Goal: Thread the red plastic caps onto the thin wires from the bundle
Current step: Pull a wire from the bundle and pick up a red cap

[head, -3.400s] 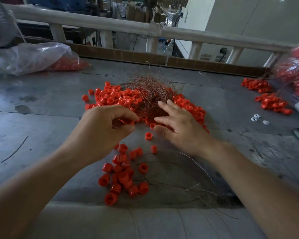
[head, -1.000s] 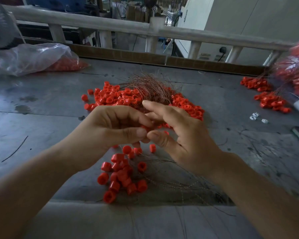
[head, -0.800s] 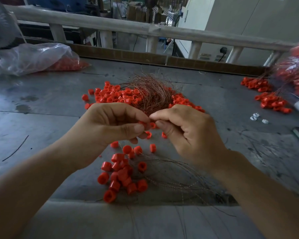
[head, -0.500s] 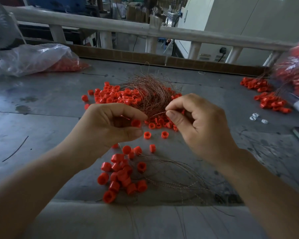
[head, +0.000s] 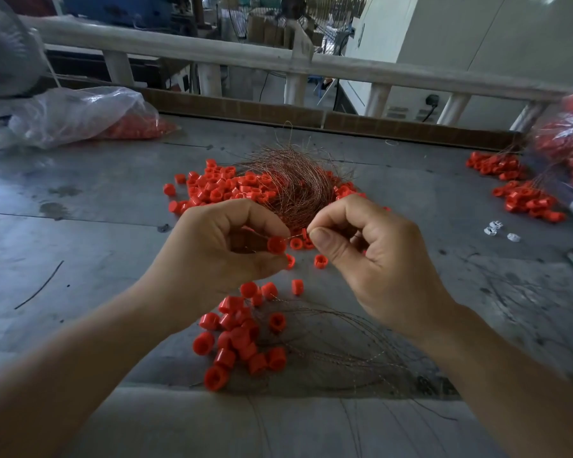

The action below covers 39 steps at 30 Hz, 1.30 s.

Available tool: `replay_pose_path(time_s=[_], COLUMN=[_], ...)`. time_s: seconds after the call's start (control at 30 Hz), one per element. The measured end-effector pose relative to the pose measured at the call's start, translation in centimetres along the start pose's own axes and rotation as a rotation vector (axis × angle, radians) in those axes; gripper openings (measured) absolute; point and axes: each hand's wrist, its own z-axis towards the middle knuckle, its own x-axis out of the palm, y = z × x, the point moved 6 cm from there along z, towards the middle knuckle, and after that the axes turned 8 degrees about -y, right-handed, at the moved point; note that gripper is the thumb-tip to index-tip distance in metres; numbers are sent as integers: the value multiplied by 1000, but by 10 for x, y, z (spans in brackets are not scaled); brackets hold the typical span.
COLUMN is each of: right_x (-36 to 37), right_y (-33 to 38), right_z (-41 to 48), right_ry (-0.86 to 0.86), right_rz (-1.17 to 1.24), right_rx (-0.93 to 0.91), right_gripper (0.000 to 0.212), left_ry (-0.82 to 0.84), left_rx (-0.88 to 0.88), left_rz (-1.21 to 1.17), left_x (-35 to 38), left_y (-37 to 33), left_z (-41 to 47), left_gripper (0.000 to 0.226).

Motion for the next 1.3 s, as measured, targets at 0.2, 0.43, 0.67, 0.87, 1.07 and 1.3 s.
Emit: replay_pose_path(time_s=[0.2, 0.43, 0.67, 0.87, 1.07, 1.3], right_x=[0, 0, -5, 3, 8, 5], right_y=[-3, -4, -4, -2, -3, -3], right_z=[-1, -1, 0, -4, -7, -5], right_ry=[17, 14, -21, 12, 58, 43], right_rz=[15, 32, 15, 69, 52, -5], right_rx=[28, 39, 62, 95, 113, 108], right_gripper=[9, 9, 14, 12, 7, 10], left_ry=[52, 16, 25, -17, -38, -30], left_rx=[13, 7, 26, 87, 86, 5], left_rz=[-59, -28, -76, -40, -88, -226], left_x=[1, 2, 4, 7, 4, 4], left_y=[-3, 0, -4, -8, -9, -5], left_z=[-4, 1, -4, -6, -6, -4], left_gripper=[27, 42, 29, 29, 30, 25])
